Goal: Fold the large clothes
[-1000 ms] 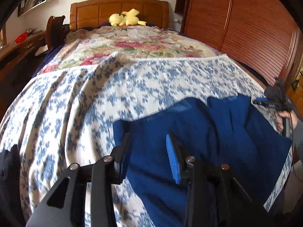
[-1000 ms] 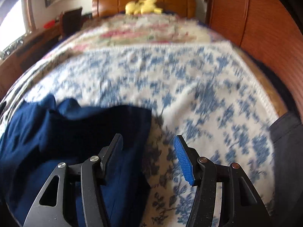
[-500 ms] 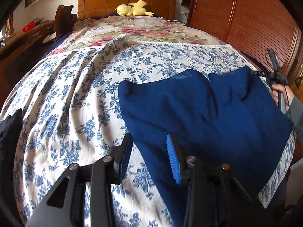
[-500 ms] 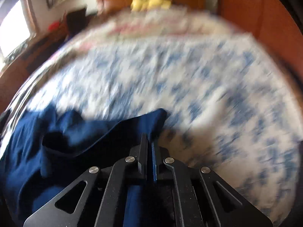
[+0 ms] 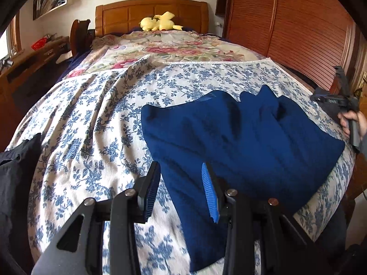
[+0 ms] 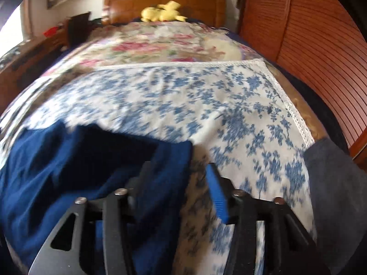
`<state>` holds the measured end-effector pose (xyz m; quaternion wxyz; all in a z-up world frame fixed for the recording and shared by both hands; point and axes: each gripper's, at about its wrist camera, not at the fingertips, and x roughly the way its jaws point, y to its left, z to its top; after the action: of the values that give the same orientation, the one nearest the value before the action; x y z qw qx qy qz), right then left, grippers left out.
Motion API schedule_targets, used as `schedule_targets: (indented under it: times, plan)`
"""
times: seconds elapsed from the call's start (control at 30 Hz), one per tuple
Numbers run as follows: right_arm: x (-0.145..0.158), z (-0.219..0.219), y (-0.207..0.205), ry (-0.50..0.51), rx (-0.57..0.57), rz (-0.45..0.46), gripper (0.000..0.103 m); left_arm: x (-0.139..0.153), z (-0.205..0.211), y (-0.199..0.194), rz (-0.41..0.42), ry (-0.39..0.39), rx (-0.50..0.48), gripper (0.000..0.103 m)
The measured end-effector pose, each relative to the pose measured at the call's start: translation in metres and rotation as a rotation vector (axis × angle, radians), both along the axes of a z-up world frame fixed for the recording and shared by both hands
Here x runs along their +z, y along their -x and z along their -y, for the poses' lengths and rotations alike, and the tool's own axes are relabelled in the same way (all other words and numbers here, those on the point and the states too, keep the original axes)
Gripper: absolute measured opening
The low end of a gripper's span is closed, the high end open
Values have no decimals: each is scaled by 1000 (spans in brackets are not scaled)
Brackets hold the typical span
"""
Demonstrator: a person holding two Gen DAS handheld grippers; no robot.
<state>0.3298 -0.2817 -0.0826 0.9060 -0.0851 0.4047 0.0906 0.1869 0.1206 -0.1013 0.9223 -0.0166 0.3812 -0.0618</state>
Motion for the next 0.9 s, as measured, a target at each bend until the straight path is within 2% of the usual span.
schedule_targets:
  times: [0.17,0.37,0.9]
  plan:
    - [-3,-11,71,-14,103,-24,54,-2,13,17,-6,-3,-14,35]
    - [-10,-10,121,-39,131,-39,57,-5,26,34,-10,-4,-14,35]
    - [-54,3,150,-92,94,-151,67,-36,15,63,-67,3,75,38]
